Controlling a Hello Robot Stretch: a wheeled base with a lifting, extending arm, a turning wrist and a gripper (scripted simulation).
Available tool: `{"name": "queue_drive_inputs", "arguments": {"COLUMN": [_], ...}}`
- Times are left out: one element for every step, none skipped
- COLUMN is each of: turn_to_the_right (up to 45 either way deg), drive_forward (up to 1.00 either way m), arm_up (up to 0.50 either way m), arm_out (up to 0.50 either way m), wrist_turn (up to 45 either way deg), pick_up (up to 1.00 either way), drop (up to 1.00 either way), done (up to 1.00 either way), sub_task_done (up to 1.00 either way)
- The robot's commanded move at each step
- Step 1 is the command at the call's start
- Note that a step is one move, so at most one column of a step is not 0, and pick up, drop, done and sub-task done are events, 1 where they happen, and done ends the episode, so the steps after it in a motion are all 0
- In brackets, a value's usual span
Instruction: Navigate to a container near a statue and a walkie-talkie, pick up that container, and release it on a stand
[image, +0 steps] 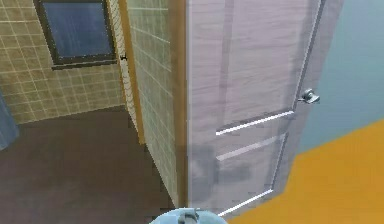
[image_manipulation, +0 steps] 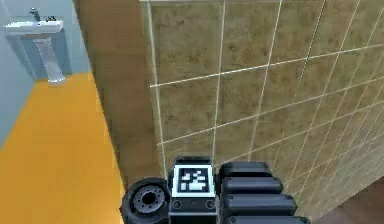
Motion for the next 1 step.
{"name": "queue_drive_inputs", "arguments": {"turn_to_the_right": [36.0], "drive_forward": [0.00], "arm_up": [0.00], "arm_out": [0.00], "wrist_turn": [0.0], "pick_up": [0.00], "drop": [0.00], "done": [0.00], "sub_task_done": [0.00]}}
